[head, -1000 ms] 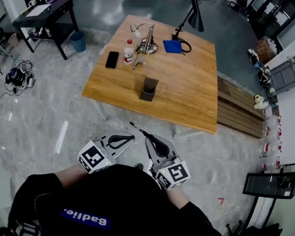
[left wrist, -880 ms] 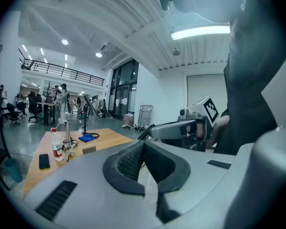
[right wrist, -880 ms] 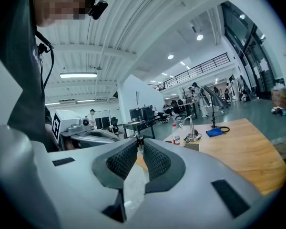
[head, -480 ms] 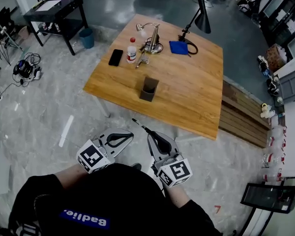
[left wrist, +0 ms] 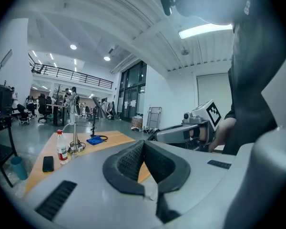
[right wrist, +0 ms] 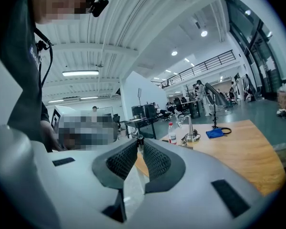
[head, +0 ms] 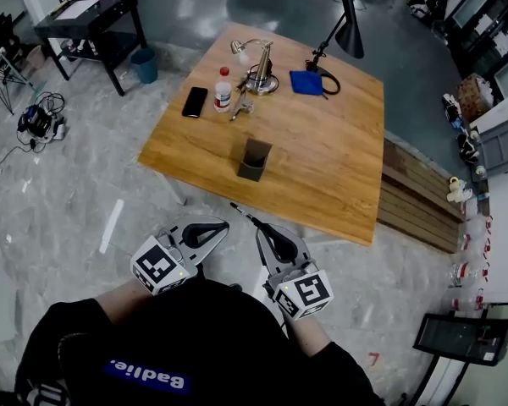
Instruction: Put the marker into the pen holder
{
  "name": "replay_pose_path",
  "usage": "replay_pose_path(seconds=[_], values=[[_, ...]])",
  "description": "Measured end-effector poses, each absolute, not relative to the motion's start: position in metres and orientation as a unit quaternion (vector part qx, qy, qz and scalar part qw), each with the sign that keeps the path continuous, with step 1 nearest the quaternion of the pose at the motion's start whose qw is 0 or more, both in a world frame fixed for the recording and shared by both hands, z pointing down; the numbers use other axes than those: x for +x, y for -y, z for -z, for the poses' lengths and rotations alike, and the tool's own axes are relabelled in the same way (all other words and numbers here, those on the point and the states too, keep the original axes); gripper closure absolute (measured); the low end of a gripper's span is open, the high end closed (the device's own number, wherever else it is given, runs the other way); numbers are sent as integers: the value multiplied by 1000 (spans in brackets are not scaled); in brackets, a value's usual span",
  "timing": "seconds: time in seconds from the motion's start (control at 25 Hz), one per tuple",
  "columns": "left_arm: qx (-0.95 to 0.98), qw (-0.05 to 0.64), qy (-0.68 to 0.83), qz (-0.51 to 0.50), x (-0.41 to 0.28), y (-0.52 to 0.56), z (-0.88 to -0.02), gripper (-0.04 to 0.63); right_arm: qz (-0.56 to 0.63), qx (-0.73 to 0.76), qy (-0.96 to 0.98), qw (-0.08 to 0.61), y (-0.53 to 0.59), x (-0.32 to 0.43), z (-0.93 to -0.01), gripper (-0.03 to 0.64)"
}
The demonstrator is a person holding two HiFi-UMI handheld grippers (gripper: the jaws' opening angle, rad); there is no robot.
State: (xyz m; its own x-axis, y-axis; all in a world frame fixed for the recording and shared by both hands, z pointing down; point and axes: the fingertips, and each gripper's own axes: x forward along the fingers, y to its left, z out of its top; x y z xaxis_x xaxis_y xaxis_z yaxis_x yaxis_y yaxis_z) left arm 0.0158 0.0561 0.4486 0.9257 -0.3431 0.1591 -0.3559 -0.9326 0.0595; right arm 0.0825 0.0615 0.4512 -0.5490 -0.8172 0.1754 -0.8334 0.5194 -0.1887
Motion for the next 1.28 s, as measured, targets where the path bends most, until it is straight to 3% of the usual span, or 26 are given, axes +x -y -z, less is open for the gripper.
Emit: replay_pose_path(seconds=[0.6,1.28], values=[[995,26,72,-69,-6,74,-446,586,-147,575,799,94,55,83,-484,572],[981,51,164,-86,4,135,-450,586,-209,497,817,203,159,129,-597,572]])
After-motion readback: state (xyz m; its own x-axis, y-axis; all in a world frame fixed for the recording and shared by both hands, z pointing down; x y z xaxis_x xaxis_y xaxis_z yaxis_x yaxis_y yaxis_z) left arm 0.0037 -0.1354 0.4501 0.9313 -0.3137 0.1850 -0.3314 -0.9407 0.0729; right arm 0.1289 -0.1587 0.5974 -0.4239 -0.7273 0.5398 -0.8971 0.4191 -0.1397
